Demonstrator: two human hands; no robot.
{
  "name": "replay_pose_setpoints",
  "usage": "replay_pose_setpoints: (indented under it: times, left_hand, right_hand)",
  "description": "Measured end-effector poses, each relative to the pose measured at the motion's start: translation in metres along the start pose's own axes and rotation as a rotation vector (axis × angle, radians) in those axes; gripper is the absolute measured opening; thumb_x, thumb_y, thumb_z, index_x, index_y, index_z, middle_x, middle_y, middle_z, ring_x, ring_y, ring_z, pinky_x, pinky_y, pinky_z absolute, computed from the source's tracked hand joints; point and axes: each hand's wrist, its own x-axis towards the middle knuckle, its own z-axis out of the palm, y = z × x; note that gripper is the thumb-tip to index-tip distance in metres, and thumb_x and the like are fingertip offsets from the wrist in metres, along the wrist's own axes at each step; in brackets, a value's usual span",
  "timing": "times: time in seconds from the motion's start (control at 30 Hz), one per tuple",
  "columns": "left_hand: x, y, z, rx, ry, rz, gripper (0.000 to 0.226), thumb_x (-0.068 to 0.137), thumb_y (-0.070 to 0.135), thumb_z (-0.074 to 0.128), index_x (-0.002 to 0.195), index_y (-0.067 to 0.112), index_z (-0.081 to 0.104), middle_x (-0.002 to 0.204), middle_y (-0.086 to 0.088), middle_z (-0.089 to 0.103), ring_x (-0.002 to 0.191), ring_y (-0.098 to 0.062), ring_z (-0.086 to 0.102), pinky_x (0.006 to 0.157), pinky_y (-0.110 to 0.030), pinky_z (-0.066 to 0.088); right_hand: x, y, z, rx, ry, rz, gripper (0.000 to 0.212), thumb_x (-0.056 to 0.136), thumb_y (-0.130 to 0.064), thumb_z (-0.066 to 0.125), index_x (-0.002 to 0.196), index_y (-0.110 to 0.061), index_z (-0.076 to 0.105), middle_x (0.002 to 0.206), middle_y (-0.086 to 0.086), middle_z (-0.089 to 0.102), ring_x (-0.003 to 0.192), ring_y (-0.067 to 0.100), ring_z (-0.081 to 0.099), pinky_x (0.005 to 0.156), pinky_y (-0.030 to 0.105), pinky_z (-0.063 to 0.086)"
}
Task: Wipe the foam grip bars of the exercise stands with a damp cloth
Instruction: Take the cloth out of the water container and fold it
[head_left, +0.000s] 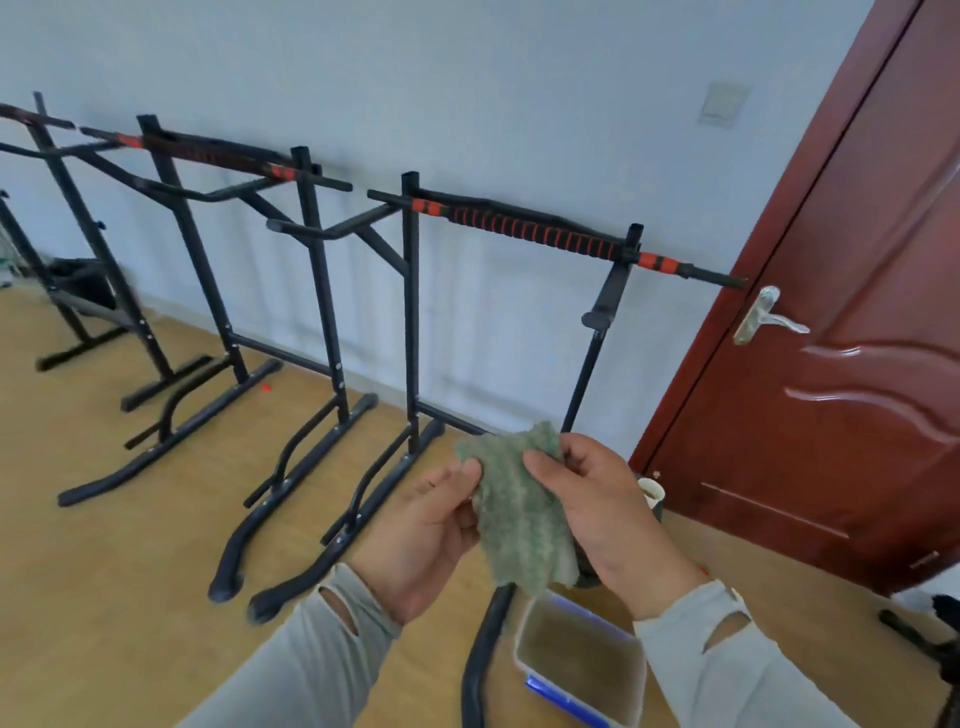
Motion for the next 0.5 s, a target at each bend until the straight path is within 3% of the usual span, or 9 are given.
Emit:
replay_pose_setpoints:
  times: [0.1,0.17,0.27,0.37,0.43,0.5]
  left_hand:
    - [-0.004,0.01,-0.007,0.046,0.038,0.07,0.031,0.095,0.026,0.058,0.105,0.0,0.072,0.103,-0.019,0.071,0.091,-0.027,0.068,0.078,-0.039,0.058]
    - [-0.004,0.015,-0.005,0.1,0.03,0.075,0.023,0.095,0.019,0.057,0.089,0.009,0.077,0.093,-0.016,0.073,0.081,-0.024,0.07,0.067,-0.031,0.057]
    - [0.001,0.022,-0.002,0.178,0.0,0.09,0.027,0.099,0.008,0.053,0.088,0.01,0.077,0.101,-0.02,0.075,0.095,-0.031,0.073,0.075,-0.034,0.059]
    - [0.011,0.029,0.005,0.237,-0.048,0.115,0.027,0.102,0.009,0.048,0.11,-0.001,0.072,0.114,-0.022,0.073,0.111,-0.033,0.069,0.093,-0.041,0.058]
    - [0.021,0.034,0.013,0.282,-0.036,0.121,0.029,0.104,0.008,0.045,0.112,-0.004,0.07,0.111,-0.021,0.074,0.108,-0.032,0.071,0.092,-0.039,0.058]
    - [0.033,0.04,0.021,0.352,0.029,0.135,0.028,0.105,0.006,0.044,0.104,-0.004,0.07,0.095,-0.015,0.077,0.092,-0.025,0.074,0.083,-0.036,0.06]
  right_hand:
    - [-0.013,0.002,0.016,-0.291,0.208,-0.037,0.013,0.092,-0.035,0.074,0.099,-0.034,0.062,0.101,-0.007,0.067,0.096,0.015,0.067,0.078,0.029,0.054]
    - [-0.027,-0.002,0.027,-0.436,0.241,-0.186,0.011,0.092,-0.042,0.068,0.094,-0.036,0.059,0.096,-0.012,0.063,0.09,0.007,0.063,0.076,0.027,0.051]
    - [-0.031,-0.003,0.036,-0.512,0.088,-0.273,0.014,0.087,-0.05,0.068,0.089,-0.037,0.062,0.092,-0.013,0.061,0.09,0.003,0.06,0.077,0.02,0.048]
    - [-0.01,0.0,0.029,-0.556,0.131,-0.302,0.012,0.087,-0.04,0.074,0.086,-0.038,0.063,0.09,-0.015,0.062,0.091,0.0,0.059,0.076,0.016,0.045]
    - [0.005,-0.001,0.024,-0.551,0.144,-0.325,0.011,0.09,-0.036,0.072,0.082,-0.038,0.064,0.086,-0.015,0.063,0.088,0.001,0.06,0.073,0.015,0.044]
    - [0.02,-0.003,0.019,-0.489,0.133,-0.325,0.013,0.092,-0.032,0.069,0.08,-0.035,0.066,0.083,-0.015,0.066,0.084,0.001,0.062,0.07,0.013,0.044]
